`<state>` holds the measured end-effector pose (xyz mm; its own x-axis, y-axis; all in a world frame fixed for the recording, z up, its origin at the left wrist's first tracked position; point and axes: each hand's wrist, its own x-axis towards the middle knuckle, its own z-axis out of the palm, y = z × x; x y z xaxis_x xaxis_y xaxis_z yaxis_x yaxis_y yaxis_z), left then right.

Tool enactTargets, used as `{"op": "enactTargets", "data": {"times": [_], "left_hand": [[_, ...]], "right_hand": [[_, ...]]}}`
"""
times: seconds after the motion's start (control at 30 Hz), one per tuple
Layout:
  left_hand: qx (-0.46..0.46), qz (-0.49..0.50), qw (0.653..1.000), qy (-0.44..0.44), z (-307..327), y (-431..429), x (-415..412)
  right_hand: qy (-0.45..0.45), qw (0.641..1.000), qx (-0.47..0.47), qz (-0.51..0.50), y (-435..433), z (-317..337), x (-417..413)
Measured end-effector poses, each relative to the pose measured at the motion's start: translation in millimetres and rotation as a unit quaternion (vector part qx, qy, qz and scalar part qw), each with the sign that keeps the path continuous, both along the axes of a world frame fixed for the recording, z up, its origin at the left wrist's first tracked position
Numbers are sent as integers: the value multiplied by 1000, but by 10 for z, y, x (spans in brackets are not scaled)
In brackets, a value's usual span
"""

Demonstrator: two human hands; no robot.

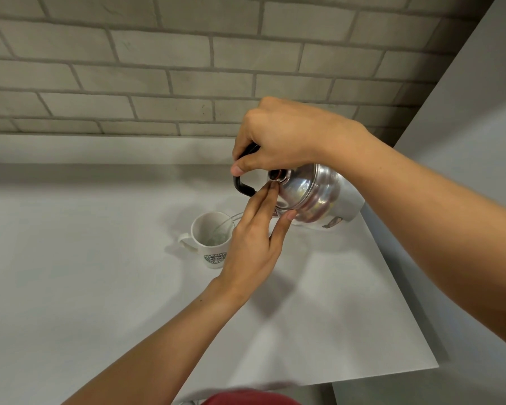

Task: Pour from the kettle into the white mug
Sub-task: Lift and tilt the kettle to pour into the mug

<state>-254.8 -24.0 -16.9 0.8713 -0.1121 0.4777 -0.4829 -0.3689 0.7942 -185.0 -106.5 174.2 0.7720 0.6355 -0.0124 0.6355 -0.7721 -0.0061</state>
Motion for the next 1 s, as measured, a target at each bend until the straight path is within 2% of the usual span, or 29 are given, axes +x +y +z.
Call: {"op": "enactTargets", "data": {"times": [0.6, 1.0], "left_hand": [[-11, 3, 1000, -1, 47, -10, -24], [-2, 2, 1000, 11, 32, 30, -44]], "right_hand": [[4, 1000, -19, -2, 56, 60, -7], [-4, 1000, 10, 0, 0, 3, 5]]}}
